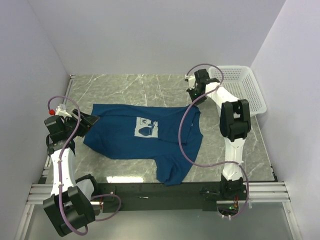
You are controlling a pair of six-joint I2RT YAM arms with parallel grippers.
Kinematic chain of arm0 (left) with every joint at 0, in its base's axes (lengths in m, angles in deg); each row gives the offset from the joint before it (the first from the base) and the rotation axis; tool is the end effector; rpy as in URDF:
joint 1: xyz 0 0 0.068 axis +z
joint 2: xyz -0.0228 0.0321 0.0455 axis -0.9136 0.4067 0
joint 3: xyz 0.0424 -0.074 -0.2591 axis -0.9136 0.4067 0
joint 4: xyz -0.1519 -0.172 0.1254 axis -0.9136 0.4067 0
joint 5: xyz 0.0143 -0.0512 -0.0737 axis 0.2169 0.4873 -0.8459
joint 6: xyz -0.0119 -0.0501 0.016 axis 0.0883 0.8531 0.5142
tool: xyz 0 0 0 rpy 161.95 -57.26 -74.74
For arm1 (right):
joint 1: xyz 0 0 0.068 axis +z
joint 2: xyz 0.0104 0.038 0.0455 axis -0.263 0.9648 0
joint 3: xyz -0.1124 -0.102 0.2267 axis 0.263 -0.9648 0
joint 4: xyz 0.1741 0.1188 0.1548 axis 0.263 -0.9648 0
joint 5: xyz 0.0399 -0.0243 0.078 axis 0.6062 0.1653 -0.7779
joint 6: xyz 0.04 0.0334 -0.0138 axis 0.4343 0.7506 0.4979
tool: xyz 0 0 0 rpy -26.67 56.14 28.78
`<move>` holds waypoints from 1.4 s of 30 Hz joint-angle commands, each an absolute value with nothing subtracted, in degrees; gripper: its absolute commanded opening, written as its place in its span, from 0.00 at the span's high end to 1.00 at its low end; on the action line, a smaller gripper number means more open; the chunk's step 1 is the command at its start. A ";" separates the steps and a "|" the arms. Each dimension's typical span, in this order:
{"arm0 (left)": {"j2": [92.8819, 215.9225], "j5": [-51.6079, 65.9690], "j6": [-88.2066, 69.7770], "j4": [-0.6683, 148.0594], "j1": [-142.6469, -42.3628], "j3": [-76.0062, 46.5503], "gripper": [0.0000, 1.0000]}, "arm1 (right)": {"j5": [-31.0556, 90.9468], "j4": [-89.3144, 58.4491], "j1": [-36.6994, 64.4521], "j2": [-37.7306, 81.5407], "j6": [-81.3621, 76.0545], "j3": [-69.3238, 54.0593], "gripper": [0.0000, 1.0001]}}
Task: Fold and stack the t-shirts
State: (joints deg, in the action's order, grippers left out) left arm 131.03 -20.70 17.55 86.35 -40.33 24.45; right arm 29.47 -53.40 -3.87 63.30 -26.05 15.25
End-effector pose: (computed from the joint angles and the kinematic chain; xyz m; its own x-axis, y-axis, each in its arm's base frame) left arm 0.1877 0.0669 0.2476 -0.4187 -0.7572 -0.5013 -0.1881 0.6124 -0.7679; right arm 0.4504 0.0957 0.1946 -0.7597 -0.4410 -0.4779 -0.4966 0.8679 -0.0115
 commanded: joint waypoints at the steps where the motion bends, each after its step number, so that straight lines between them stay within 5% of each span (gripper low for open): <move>1: 131.29 -21.47 17.00 83.97 -40.52 24.83 0.30 | 34.85 -54.21 -4.97 65.45 -26.96 20.08 0.96; 15: 136.29 -14.98 19.36 85.29 -40.52 24.75 0.31 | 46.89 -53.69 -7.16 75.11 -28.72 35.90 0.96; 28: 170.38 -2.14 28.94 77.56 -53.35 7.97 0.47 | 45.59 -52.63 -7.08 79.08 -28.54 41.63 0.95; 42: 184.29 4.10 30.71 80.55 -56.69 -5.57 0.56 | 44.97 -51.84 -7.25 79.16 -29.16 40.92 0.94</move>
